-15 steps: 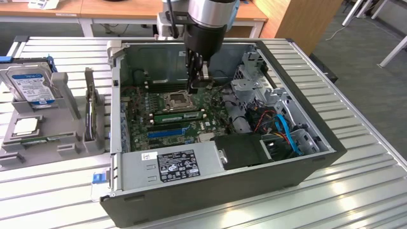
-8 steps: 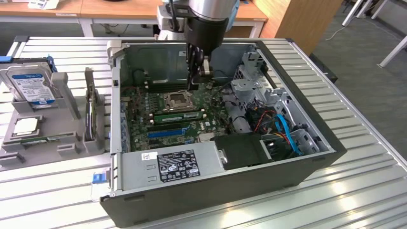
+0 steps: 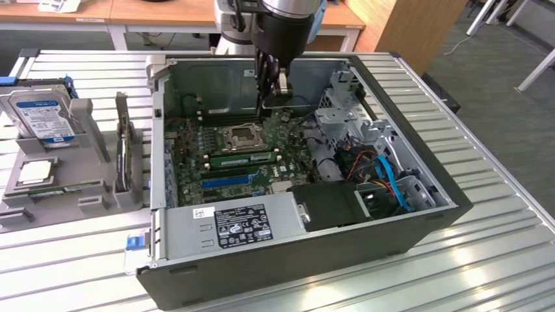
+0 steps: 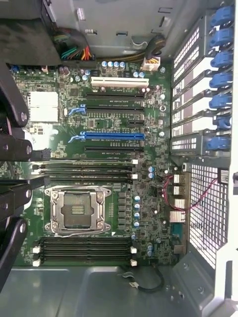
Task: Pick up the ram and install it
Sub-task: 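Insert the ram into the slot, then press down the ram until it locks into place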
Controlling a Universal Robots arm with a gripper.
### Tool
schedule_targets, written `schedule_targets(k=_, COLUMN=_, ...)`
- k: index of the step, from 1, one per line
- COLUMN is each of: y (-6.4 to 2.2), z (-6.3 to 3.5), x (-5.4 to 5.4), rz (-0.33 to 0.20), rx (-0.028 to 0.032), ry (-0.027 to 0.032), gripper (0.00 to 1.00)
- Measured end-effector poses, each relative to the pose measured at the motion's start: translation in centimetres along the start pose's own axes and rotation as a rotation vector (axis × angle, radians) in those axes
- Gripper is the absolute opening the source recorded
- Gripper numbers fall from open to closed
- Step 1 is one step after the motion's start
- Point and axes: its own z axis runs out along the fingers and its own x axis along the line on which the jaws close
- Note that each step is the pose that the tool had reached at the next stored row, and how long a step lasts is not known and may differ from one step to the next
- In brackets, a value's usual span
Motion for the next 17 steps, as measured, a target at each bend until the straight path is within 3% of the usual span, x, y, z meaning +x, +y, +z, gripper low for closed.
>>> schedule_targets(k=17, y=0.02, z=-0.32, x=-0.01, rz=0.010, rx=0.0002, ry=-0.0005, gripper=0.25)
